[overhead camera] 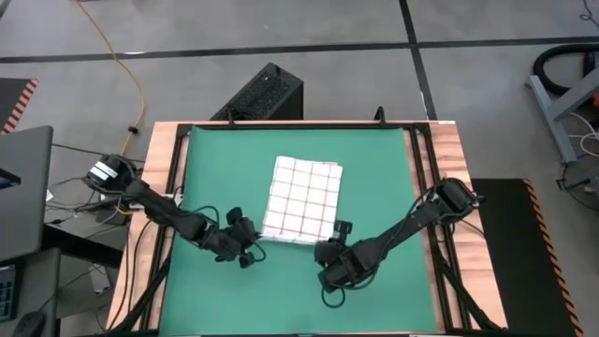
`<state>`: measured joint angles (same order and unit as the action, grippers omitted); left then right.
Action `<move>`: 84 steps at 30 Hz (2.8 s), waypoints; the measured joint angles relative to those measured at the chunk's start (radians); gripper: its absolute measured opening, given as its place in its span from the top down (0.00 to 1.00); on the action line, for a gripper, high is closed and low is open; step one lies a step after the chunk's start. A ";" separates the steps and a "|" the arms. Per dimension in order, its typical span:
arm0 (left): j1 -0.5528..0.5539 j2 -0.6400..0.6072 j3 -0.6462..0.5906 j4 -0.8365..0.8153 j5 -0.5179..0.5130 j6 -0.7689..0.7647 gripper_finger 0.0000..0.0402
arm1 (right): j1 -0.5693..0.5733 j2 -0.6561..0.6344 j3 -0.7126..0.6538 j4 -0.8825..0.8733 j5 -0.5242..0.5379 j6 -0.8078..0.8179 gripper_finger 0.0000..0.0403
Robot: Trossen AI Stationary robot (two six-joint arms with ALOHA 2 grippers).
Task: Roll towel into tight, uniform cylinder
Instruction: Fold the white towel
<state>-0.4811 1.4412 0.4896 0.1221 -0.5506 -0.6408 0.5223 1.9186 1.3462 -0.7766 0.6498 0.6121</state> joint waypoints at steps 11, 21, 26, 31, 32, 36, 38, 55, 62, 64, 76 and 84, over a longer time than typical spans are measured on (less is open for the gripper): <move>0.058 -0.022 0.049 0.000 0.003 0.088 1.00 | -0.075 0.001 -0.028 -0.052 -0.083 0.013 0.96; 0.162 -0.014 0.050 -0.014 0.074 0.126 1.00 | -0.084 0.001 -0.079 -0.006 -0.099 0.017 0.96; 0.198 0.004 0.048 -0.017 0.104 0.150 1.00 | -0.100 0.001 -0.079 -0.001 -0.102 0.010 0.96; 0.211 0.055 0.049 0.007 0.102 0.163 1.00 | -0.109 0.000 -0.118 0.057 -0.107 0.009 0.96; 0.213 0.072 0.050 0.011 0.102 0.163 1.00 | -0.112 -0.001 -0.129 0.071 -0.115 0.008 0.96; 0.215 0.145 0.051 0.024 0.097 0.160 1.00 | -0.113 -0.004 -0.162 0.120 -0.116 0.009 0.96; 0.215 0.178 0.051 0.038 0.094 0.154 1.00 | -0.113 -0.004 -0.163 0.123 -0.116 0.008 0.96; 0.168 0.029 0.053 -0.079 0.132 0.171 1.00 | -0.104 -0.002 -0.173 0.126 -0.151 0.004 0.96; 0.145 0.007 0.050 -0.093 0.141 0.308 0.91 | -0.106 -0.001 -0.173 0.131 -0.157 -0.011 0.96; 0.145 0.006 0.051 -0.089 0.131 0.322 0.86 | -0.106 0.000 -0.173 0.131 -0.159 -0.014 0.96; 0.089 -0.031 0.051 -0.093 -0.005 0.289 0.79 | -0.105 0.000 -0.174 0.132 -0.162 -0.022 0.96; 0.024 -0.038 0.048 0.030 -0.186 0.434 0.99 | -0.107 0.001 -0.174 0.134 -0.163 -0.037 0.95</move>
<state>-0.4576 1.4034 0.5379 0.1521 -0.7362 -0.2067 0.4156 1.9194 1.1721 -0.6426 0.4870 0.5754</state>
